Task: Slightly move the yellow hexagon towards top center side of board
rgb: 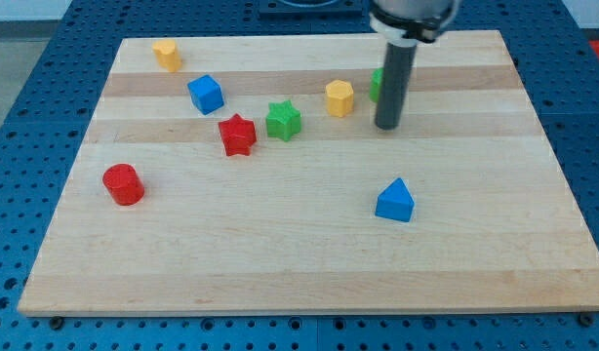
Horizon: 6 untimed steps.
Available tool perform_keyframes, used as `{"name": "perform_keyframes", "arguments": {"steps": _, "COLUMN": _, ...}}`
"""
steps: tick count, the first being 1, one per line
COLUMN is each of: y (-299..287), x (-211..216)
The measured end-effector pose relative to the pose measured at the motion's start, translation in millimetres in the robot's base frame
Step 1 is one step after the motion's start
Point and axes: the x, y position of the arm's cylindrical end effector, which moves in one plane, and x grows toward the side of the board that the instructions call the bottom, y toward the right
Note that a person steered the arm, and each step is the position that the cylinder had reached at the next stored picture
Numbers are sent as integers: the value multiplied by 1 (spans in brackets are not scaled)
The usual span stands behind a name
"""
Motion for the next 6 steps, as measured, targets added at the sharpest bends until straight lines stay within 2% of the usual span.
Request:
{"name": "perform_keyframes", "arguments": {"steps": 3, "y": -70, "x": -25}}
{"name": "perform_keyframes", "arguments": {"steps": 6, "y": -84, "x": -63}}
